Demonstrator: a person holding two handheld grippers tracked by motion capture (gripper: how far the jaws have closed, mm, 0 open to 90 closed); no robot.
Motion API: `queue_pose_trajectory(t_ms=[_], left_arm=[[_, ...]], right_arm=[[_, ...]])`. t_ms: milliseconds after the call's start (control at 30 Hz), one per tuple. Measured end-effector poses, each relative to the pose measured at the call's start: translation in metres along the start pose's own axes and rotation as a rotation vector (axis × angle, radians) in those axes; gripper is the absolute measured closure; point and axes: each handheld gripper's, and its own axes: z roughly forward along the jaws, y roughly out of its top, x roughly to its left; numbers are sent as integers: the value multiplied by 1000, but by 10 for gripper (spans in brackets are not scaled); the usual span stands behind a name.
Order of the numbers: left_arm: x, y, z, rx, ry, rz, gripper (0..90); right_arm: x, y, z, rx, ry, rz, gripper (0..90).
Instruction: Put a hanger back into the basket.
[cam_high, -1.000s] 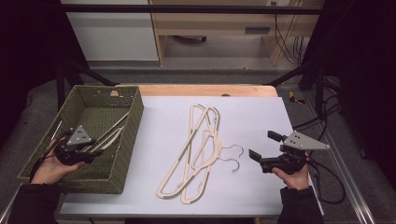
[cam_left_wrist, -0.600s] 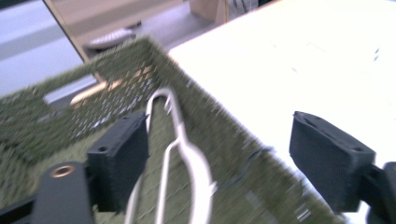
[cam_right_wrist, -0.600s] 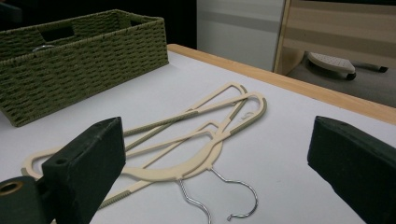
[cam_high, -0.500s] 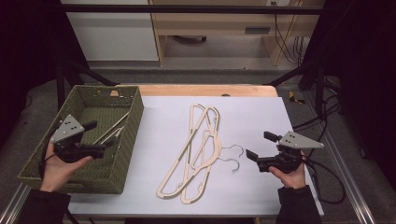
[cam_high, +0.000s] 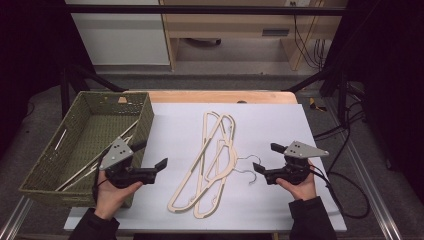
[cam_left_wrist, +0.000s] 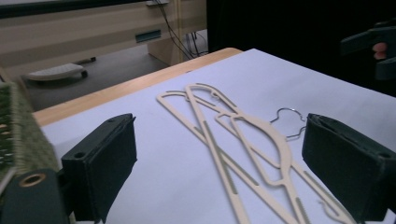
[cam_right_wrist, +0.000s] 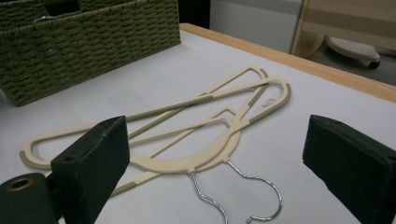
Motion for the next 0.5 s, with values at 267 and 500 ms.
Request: queue_pose_trajectory(t_ms=[267, 500], left_arm=[[-13, -24, 22, 45, -52, -22, 99], [-16, -36, 32, 81, -67, -17, 99]], right_arm=[[2, -8, 28, 50, 24, -6, 108], [1, -16, 49, 123, 24, -5, 153]])
